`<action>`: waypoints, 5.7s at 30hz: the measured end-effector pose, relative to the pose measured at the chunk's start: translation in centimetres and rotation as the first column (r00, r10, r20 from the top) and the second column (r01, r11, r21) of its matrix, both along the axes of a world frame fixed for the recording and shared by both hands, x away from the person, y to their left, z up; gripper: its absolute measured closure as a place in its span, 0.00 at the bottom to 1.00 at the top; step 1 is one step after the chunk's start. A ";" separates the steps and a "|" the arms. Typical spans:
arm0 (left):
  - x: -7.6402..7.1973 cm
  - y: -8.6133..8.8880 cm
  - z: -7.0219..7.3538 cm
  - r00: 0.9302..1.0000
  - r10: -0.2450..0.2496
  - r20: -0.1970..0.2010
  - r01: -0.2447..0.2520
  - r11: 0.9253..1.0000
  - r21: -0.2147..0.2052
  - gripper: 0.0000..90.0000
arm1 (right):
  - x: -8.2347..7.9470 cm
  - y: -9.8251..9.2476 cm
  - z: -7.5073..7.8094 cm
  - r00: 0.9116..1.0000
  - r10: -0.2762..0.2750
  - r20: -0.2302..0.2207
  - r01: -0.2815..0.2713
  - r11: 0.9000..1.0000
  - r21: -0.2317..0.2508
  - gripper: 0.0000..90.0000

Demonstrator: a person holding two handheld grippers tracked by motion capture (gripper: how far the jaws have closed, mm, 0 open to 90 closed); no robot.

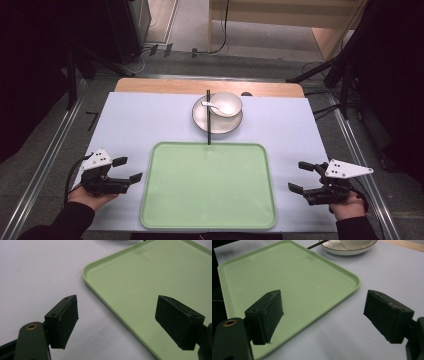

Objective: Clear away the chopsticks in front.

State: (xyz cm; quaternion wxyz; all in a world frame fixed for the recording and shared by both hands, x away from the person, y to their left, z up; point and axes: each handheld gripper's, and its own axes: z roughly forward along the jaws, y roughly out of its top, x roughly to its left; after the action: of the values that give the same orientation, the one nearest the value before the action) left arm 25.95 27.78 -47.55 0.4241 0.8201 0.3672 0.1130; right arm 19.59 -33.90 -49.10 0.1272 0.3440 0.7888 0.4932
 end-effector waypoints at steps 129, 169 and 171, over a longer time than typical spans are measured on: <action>17.5 -21.3 2.1 0.970 0.164 -0.182 -0.131 0.975 0.182 0.41 | -0.2 -0.1 0.1 1.000 0.004 0.006 -0.004 1.000 0.009 0.18; 20.3 -22.8 -2.1 0.851 0.384 -0.357 -0.350 0.923 0.159 0.95 | -0.8 -0.5 0.2 1.000 -0.005 0.009 0.005 1.000 0.014 0.18; 20.3 -22.8 -2.1 0.849 0.384 -0.362 -0.352 0.923 0.155 0.96 | -0.8 -0.4 0.2 1.000 -0.004 0.010 0.004 1.000 0.013 0.18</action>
State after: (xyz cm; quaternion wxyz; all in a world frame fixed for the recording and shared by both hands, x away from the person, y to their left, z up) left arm 46.27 5.01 -49.61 0.2795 0.7573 0.5886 0.0436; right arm 18.76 -34.34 -48.89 0.1299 0.3441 0.7843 0.4996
